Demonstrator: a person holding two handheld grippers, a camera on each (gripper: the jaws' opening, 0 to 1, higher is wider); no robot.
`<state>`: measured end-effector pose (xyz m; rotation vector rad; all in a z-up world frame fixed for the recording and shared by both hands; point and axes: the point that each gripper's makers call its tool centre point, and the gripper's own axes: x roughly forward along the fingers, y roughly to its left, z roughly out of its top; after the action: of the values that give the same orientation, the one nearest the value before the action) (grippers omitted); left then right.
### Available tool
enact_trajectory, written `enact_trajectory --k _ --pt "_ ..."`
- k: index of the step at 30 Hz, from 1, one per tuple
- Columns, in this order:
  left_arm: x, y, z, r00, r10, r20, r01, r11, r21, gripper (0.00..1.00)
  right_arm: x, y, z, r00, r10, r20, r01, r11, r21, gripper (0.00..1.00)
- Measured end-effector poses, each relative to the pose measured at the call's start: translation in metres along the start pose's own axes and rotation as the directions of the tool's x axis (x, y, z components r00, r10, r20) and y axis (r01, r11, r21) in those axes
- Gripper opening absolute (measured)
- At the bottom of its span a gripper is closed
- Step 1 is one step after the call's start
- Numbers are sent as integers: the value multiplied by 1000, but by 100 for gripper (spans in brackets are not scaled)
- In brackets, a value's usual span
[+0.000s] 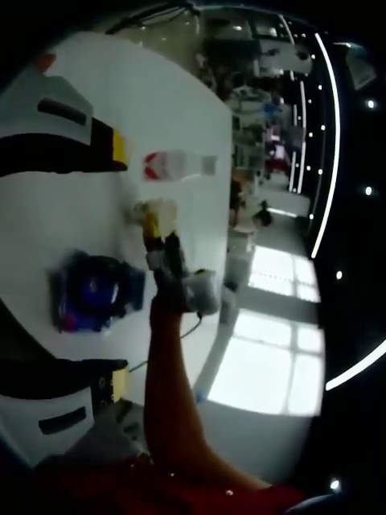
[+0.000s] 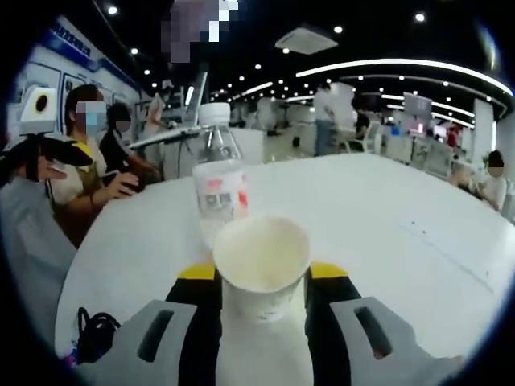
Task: Arrange the tabletop items into an orderly group along one side of the table until the central work area is clear of visible clutter.
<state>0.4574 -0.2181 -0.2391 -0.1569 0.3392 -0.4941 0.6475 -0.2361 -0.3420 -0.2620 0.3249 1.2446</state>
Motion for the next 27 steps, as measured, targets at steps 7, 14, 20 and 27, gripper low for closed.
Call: enact_trajectory --k 7,14,20,27 --pt "0 0 -1 1000 -1 -6 1 1000 2 93 1 0 -4 1000 -4 -20 4 1000 21 42" --pt "1 0 -1 1000 0 -5 0 1000 3 93 -2 -4 -5 1000 -18 -25 19 999 38 49" --pt "0 0 -1 1000 0 -6 0 1000 4 93 -9 -9 -2 999 -34 -18 35 998 55 51" --pt "1 -2 -2 1000 -8 -11 8 1000 9 93 -20 -14 3 998 -57 -8 58 997 58 52"
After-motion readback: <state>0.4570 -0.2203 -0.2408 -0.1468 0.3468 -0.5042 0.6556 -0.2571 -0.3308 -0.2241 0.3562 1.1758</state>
